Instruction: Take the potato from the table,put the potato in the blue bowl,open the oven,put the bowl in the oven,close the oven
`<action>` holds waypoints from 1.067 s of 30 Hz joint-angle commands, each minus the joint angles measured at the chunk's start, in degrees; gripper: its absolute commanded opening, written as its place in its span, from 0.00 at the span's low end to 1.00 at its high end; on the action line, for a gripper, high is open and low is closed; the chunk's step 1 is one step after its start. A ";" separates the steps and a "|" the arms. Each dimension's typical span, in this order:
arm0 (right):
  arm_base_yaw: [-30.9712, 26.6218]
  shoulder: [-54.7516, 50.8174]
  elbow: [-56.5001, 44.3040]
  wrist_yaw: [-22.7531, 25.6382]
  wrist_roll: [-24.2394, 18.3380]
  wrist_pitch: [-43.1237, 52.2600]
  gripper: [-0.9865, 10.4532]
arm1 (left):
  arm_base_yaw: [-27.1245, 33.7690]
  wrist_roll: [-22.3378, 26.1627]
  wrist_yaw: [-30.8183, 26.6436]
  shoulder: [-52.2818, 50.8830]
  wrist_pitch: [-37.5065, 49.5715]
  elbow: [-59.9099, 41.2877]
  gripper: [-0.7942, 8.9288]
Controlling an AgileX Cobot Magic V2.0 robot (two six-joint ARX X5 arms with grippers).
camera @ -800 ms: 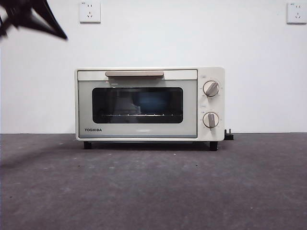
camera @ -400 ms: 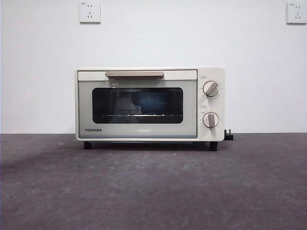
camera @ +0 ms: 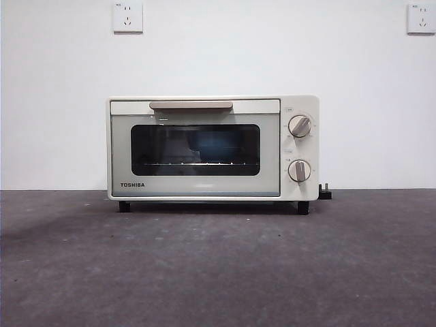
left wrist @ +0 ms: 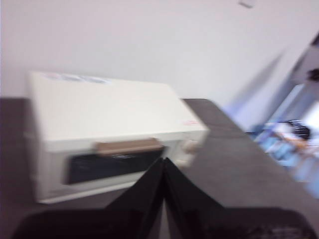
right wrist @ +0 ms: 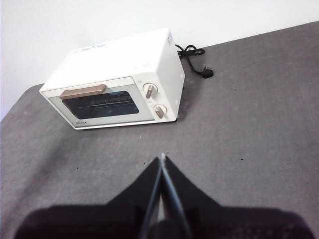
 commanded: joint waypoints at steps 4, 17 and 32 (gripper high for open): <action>0.11 -0.07 -0.35 0.26 -0.37 -1.31 0.09 | 2.49 20.17 -12.09 -5.22 1.49 -7.52 0.08; 0.11 -0.07 -0.33 0.28 -0.37 -1.31 0.09 | 9.20 22.53 -13.11 -29.62 37.68 -56.24 0.08; 0.11 -0.07 -0.31 0.26 -0.39 -1.29 0.09 | 9.09 14.16 -21.24 -50.21 29.66 -72.28 0.08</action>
